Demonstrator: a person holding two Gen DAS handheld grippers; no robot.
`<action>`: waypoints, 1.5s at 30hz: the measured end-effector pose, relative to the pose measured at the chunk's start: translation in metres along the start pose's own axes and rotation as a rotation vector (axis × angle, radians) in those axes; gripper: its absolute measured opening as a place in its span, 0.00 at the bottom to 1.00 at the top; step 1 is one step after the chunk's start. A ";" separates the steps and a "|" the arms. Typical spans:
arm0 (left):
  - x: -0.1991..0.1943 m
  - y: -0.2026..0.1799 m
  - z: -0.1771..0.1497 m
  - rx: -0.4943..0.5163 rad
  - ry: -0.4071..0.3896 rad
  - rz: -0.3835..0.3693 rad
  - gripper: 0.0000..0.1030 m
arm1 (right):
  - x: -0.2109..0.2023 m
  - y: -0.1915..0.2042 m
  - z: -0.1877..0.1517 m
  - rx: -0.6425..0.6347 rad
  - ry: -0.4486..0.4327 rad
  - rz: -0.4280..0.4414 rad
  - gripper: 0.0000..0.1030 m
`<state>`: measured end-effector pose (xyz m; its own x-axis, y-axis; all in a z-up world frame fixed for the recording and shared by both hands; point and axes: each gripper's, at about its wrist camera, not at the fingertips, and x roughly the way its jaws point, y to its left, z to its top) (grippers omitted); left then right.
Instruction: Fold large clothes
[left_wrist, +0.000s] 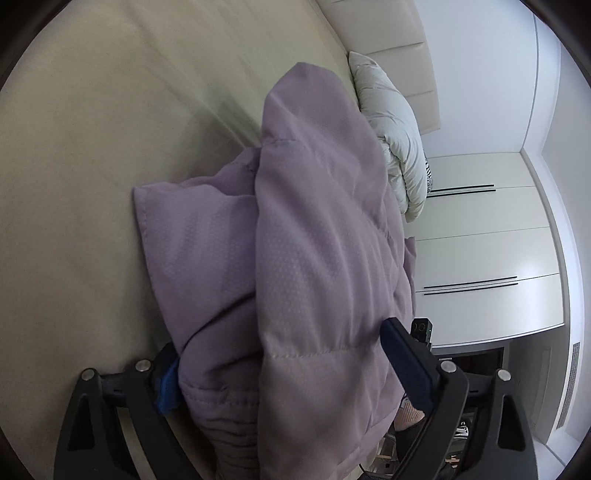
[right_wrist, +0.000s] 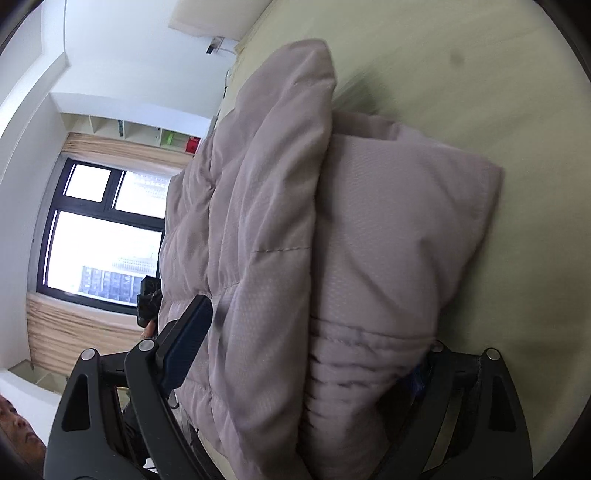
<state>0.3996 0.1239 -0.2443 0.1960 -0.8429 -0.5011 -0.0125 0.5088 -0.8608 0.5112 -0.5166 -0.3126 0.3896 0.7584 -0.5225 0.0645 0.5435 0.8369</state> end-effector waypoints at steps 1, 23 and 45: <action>0.003 -0.001 0.000 -0.002 -0.006 0.019 0.87 | 0.011 0.004 0.005 -0.011 0.012 -0.018 0.86; -0.015 -0.126 -0.059 0.164 -0.101 0.253 0.25 | 0.052 0.158 0.003 -0.276 -0.096 -0.394 0.34; -0.047 -0.050 -0.132 0.094 -0.051 0.353 0.37 | 0.067 0.134 -0.011 -0.183 -0.068 -0.375 0.36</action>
<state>0.2613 0.1151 -0.1899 0.2442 -0.6041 -0.7586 0.0013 0.7825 -0.6227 0.5362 -0.3895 -0.2371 0.4307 0.4737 -0.7682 0.0515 0.8369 0.5450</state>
